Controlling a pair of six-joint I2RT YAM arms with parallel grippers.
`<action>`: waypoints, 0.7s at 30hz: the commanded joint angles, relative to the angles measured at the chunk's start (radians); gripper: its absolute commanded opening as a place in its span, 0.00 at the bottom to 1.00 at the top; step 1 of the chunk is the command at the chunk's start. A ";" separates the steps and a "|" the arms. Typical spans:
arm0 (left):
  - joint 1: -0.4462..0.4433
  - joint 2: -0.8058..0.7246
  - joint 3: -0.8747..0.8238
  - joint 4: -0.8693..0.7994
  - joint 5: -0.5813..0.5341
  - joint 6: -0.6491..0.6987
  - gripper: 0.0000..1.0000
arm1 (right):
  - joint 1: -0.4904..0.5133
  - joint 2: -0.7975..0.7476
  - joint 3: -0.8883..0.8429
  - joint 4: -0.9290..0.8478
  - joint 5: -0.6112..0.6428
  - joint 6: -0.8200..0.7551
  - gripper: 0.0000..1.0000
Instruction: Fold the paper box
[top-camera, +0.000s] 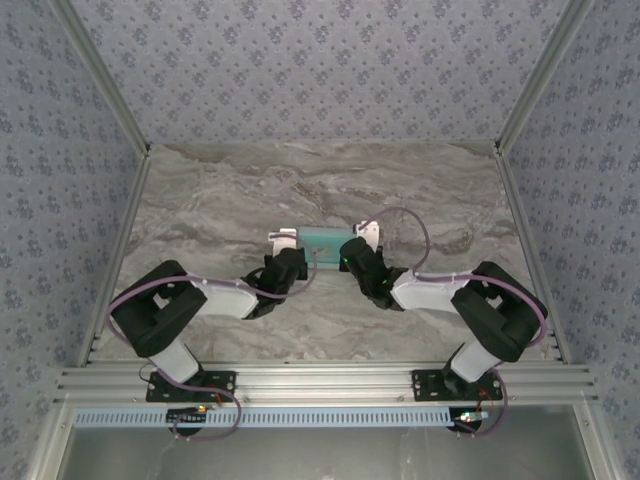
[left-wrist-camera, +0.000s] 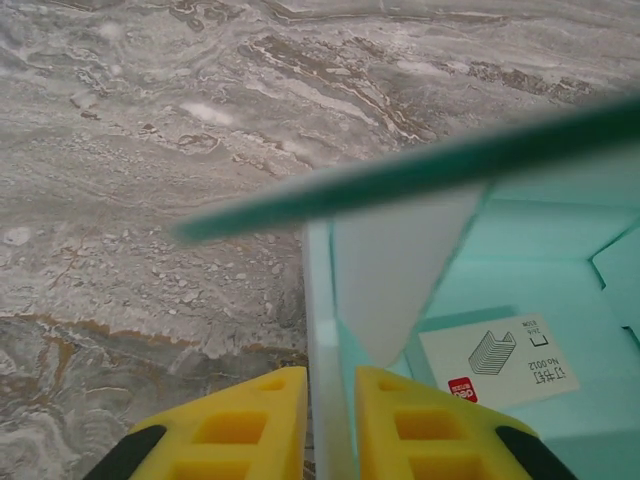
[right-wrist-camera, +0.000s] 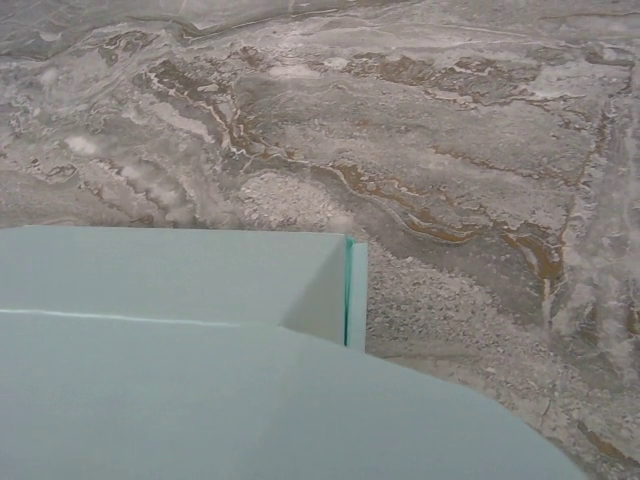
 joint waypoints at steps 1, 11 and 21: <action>-0.005 -0.072 -0.013 -0.009 0.001 0.004 0.23 | 0.008 0.015 -0.017 -0.066 0.057 0.032 0.06; -0.006 -0.226 -0.046 -0.146 0.072 -0.002 0.45 | 0.014 0.014 0.014 -0.099 0.070 0.024 0.06; -0.005 -0.582 -0.066 -0.414 0.215 0.077 0.54 | 0.016 0.021 0.037 -0.112 0.079 0.014 0.06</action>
